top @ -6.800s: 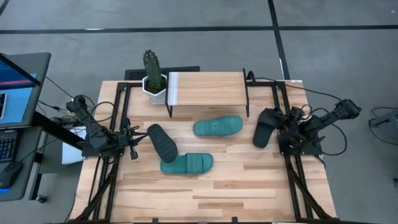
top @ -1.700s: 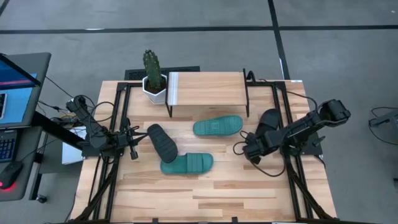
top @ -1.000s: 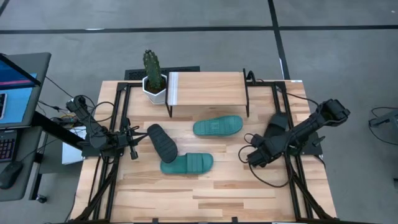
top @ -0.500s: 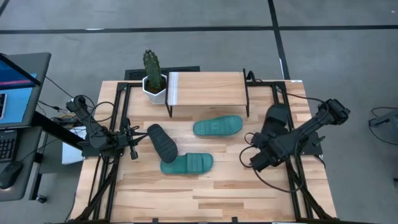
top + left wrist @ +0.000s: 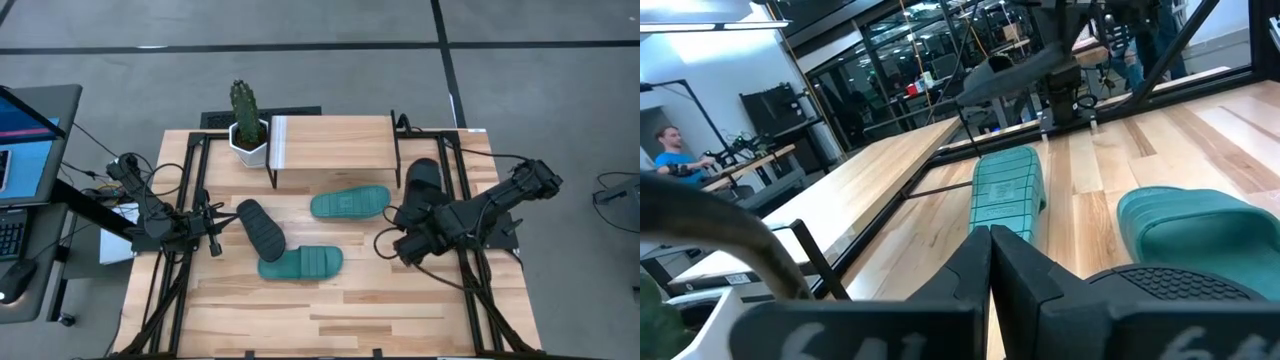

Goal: Pick and place slides into the shelf
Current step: Put the right black slipper on the shelf

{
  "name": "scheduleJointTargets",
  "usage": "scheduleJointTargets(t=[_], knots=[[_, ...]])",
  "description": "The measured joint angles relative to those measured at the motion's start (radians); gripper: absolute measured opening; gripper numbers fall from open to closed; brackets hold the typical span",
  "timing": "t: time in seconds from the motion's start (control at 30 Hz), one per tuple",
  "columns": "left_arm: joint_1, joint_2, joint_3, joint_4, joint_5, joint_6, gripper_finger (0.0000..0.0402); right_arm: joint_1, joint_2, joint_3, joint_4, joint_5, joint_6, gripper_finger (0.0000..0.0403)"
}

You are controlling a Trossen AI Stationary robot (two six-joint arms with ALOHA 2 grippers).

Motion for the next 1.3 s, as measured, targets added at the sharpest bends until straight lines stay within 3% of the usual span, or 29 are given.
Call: scheduleJointTargets(t=[0.43,0.67,0.93,1.3], knots=[[0.000,0.000,0.000,0.000,0.000,0.007,0.0000,-0.187,0.000,0.066,0.000,0.148,-0.220,0.0011],[0.000,0.000,0.000,0.000,0.000,0.007,0.0000,-0.327,0.000,0.172,0.005,0.237,-0.452,0.0011],[0.000,0.000,0.000,0.000,0.000,0.007,0.0000,-0.468,0.004,0.273,0.169,0.151,-0.752,0.0011],[0.000,0.000,0.000,0.000,0.000,-0.001,0.0000,-0.547,0.255,0.438,0.189,0.120,-0.955,0.0010]])
